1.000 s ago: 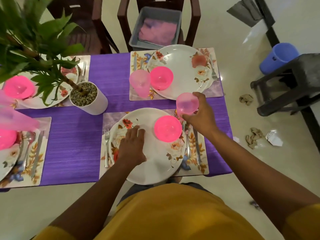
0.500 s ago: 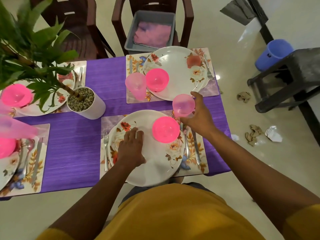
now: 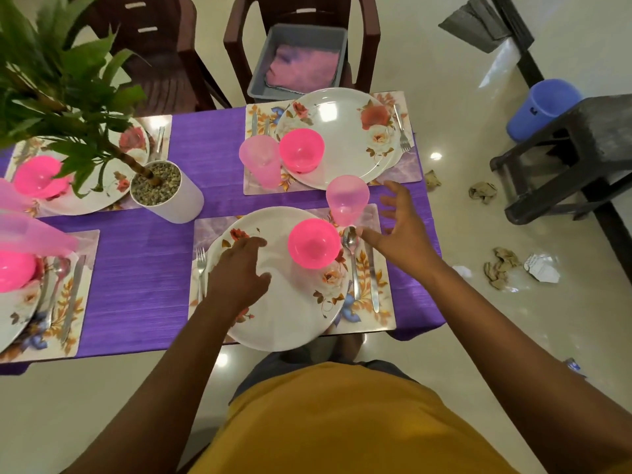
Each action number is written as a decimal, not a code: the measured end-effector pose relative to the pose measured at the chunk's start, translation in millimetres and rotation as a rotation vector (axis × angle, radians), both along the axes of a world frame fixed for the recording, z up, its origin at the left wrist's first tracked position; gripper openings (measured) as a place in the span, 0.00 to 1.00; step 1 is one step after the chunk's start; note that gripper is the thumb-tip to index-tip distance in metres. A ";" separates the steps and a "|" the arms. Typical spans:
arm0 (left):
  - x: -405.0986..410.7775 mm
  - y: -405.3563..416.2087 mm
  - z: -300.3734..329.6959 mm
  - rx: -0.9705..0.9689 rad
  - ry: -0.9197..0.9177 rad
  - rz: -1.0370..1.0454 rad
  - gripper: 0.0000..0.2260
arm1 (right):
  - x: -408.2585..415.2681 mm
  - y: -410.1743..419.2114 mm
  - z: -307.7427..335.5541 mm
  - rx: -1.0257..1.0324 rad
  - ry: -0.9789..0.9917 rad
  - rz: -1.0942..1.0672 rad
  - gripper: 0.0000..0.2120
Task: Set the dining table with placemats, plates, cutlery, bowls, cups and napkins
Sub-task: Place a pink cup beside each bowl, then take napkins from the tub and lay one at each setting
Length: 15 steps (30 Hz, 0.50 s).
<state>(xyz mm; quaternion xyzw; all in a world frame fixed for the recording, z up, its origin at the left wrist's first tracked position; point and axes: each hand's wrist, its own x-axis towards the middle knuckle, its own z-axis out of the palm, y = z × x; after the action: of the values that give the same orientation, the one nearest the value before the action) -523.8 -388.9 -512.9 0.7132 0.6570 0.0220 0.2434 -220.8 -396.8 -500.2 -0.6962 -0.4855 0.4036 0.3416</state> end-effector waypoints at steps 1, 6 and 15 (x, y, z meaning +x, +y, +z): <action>2.1 -5.3 6.1 0.048 -0.053 0.037 0.27 | 0.3 -3.4 2.4 0.009 0.003 0.002 0.47; 20.4 -21.2 34.7 0.165 -0.323 0.104 0.16 | -1.9 -22.4 13.8 0.039 0.044 0.000 0.38; 66.8 -17.6 68.3 0.072 -0.674 -0.022 0.11 | 0.6 -58.4 33.3 0.063 0.069 -0.065 0.19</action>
<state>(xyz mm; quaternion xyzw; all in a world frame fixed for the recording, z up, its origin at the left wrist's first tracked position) -457.0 -406.5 -444.6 0.6810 0.5306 0.2772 0.4218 -220.2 -455.3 -466.9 -0.6860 -0.4631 0.4007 0.3928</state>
